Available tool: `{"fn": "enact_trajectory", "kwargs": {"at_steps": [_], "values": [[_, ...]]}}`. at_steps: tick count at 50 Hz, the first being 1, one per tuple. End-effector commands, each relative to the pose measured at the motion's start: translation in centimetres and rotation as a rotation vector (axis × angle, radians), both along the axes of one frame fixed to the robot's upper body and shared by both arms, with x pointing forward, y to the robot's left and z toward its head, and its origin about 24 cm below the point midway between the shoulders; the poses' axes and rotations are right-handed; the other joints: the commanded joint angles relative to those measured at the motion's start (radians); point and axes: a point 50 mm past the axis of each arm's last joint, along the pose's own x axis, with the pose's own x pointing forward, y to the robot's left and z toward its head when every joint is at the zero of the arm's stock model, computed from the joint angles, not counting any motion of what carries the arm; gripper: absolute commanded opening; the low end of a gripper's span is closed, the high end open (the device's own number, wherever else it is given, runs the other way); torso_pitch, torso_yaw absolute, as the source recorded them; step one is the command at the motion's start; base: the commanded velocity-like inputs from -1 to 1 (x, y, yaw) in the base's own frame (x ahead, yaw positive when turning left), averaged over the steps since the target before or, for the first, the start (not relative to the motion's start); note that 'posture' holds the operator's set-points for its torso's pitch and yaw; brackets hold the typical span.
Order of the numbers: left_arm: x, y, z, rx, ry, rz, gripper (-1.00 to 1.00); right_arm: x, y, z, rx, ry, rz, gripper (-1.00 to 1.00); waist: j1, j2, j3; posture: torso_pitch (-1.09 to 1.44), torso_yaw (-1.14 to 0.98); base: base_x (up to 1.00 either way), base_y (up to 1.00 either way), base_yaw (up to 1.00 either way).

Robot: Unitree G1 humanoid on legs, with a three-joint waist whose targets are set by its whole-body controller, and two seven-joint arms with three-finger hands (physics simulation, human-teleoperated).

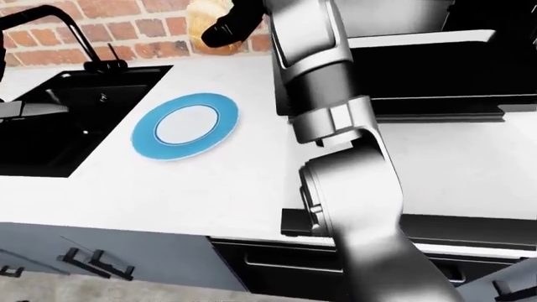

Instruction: Pick the bread from the tray and place it on the plate on the counter.

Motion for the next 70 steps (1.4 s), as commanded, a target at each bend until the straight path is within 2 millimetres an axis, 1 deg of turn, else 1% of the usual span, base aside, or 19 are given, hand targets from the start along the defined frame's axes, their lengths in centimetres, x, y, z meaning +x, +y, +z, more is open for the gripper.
{"fn": "enact_trajectory", "kwargs": {"at_steps": [1,16,21,29,39,42,51,59,70], "values": [[-0.6,0.1,1.1,0.01,-0.069,0.016,1.0,-0.8,0.4,2.2,0.004,-0.109,0.021,-1.0,0.005,0.002,-0.029,0.0,0.46,0.0,0.0,0.0],[-0.7,0.2,0.8,0.01,-0.065,0.017,1.0,0.7,0.4,0.3,0.011,-0.065,0.012,-1.0,0.082,0.001,-0.039,0.0,0.54,0.0,0.0,0.0],[-0.7,0.2,0.7,0.011,-0.064,0.016,1.0,1.4,0.2,-0.9,0.016,-0.045,0.006,-1.0,0.106,0.0,-0.042,0.0,0.56,0.0,0.0,0.0],[-0.7,0.2,0.6,0.013,-0.063,0.016,1.0,1.9,0.2,-2.1,0.024,-0.02,0.006,-1.0,0.142,0.0,-0.046,0.0,0.6,0.0,0.0,0.0],[-0.7,0.1,1.0,0.022,-0.069,0.015,1.0,2.3,0.3,-3.0,0.018,0.0,0.002,-1.0,0.184,0.0,-0.049,0.0,0.65,0.0,0.0,0.0],[-0.7,0.1,1.0,0.025,-0.07,0.015,1.0,2.5,0.4,-3.9,0.009,0.008,-0.002,-1.0,0.196,0.001,-0.049,0.0,0.67,0.0,0.0,0.0],[-0.7,0.1,1.2,0.035,-0.088,0.018,1.0,2.9,0.5,-5.6,-0.028,0.012,-0.022,-1.0,0.231,0.003,-0.053,0.0,0.71,0.0,0.0,0.0],[-0.9,0.1,1.1,0.049,-0.091,0.016,1.0,3.3,0.1,-6.7,-0.037,-0.001,-0.065,-1.0,0.253,0.004,-0.053,0.0,0.72,0.0,0.0,0.0],[-0.9,0.1,0.9,0.051,-0.089,0.017,1.0,3.5,0.3,-8.2,-0.047,0.012,-0.085,-1.0,0.265,0.003,-0.057,0.0,0.72,0.0,0.0,0.0]]}}
